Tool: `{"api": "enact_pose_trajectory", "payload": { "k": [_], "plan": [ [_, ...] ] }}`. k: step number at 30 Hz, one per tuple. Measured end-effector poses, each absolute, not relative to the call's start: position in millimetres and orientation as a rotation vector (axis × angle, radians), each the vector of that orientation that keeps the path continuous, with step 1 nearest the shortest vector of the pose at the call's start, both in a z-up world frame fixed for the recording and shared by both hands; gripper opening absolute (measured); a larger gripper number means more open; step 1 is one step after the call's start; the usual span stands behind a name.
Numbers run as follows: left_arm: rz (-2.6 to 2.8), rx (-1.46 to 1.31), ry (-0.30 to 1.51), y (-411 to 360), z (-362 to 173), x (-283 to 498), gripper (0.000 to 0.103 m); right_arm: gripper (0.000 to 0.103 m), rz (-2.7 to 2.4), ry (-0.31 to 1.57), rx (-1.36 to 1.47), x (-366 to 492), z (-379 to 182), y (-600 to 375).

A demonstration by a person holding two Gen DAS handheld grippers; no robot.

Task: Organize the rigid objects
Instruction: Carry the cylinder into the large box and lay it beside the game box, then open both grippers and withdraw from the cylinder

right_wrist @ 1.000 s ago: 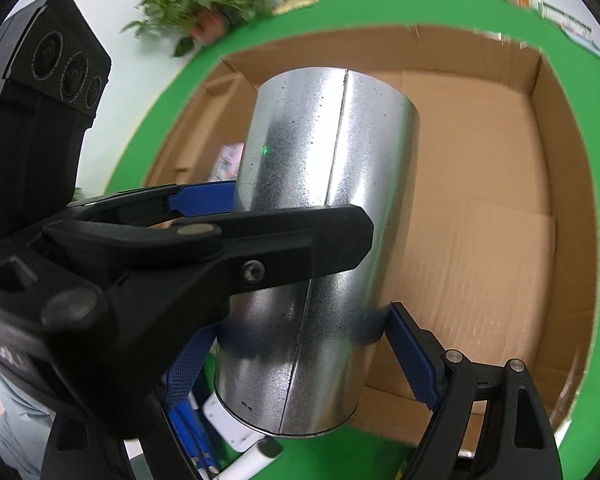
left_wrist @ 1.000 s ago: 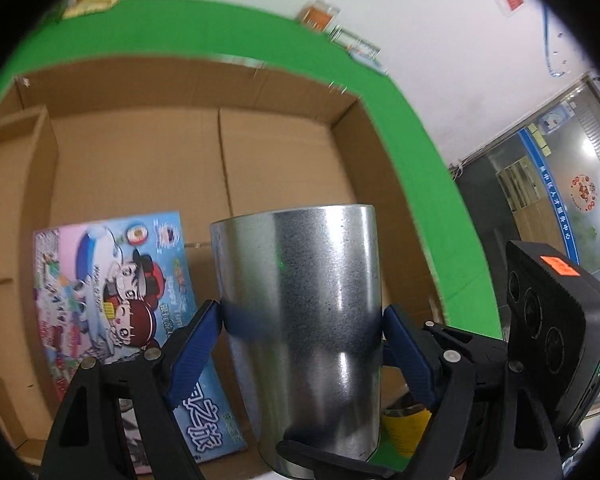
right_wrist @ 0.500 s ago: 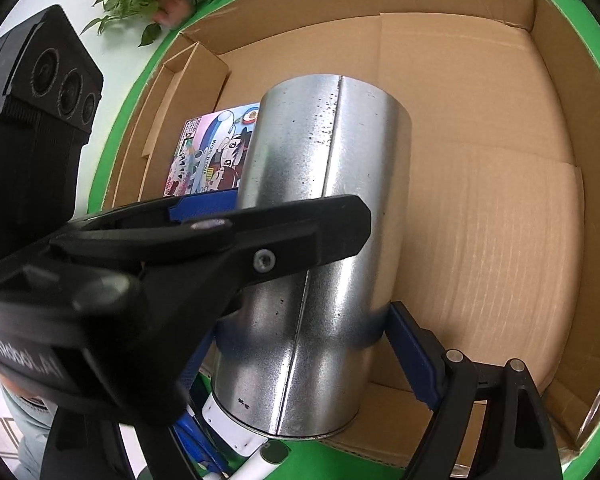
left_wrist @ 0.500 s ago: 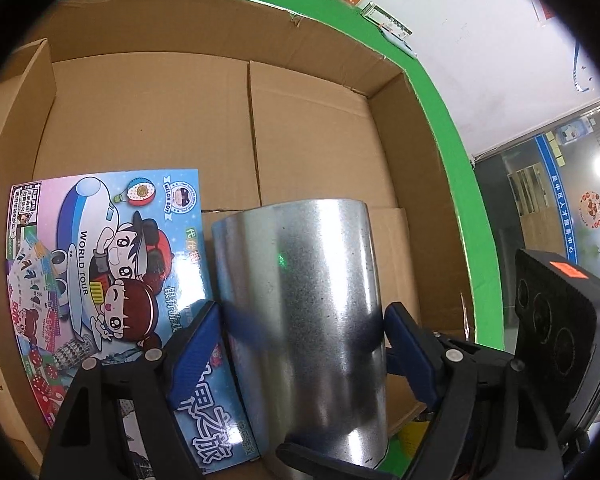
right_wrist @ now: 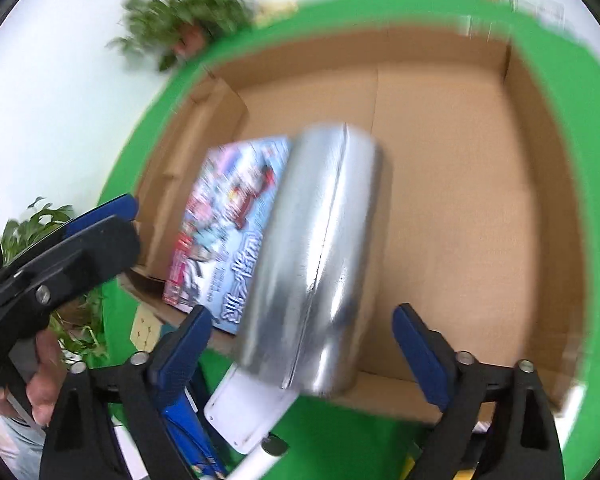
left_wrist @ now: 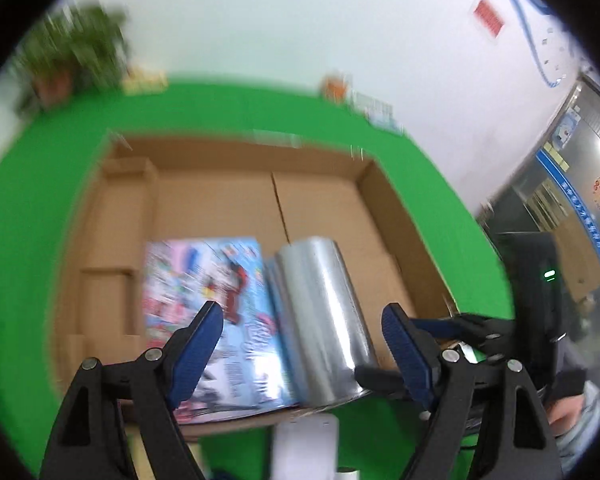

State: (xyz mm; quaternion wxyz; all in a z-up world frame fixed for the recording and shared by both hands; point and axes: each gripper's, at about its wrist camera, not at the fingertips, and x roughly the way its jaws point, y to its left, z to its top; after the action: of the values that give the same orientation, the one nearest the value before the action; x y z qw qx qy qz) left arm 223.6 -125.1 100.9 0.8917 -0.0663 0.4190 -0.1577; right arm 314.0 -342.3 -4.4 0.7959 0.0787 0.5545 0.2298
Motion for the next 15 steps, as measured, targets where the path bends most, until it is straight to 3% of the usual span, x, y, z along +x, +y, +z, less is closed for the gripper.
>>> {"api": "enact_pose_trajectory", "payload": {
  "k": [4, 7, 14, 15],
  "plan": [
    [-0.082, 0.07, 0.531, -121.4, 144.0, 149.7, 0.088, 0.102, 0.303, 0.969, 0.082, 257.4, 35.5, -363.5],
    [0.013, 0.136, 0.401, -123.9, 158.3, 113.3, 0.094, 0.102, 0.189, 0.875, 0.028, 220.7, 37.0, -368.2],
    [-0.022, 0.012, 0.498, -122.2, 119.8, 86.9, 0.093, 0.099, 0.151, 0.786, -0.023, 152.3, 18.3, -361.6],
    [-0.041, -0.002, 0.527, -124.7, 110.7, 84.8, 0.08, 0.09, 0.152, 0.776, -0.028, 143.5, 16.6, -363.7]
  ]
}}
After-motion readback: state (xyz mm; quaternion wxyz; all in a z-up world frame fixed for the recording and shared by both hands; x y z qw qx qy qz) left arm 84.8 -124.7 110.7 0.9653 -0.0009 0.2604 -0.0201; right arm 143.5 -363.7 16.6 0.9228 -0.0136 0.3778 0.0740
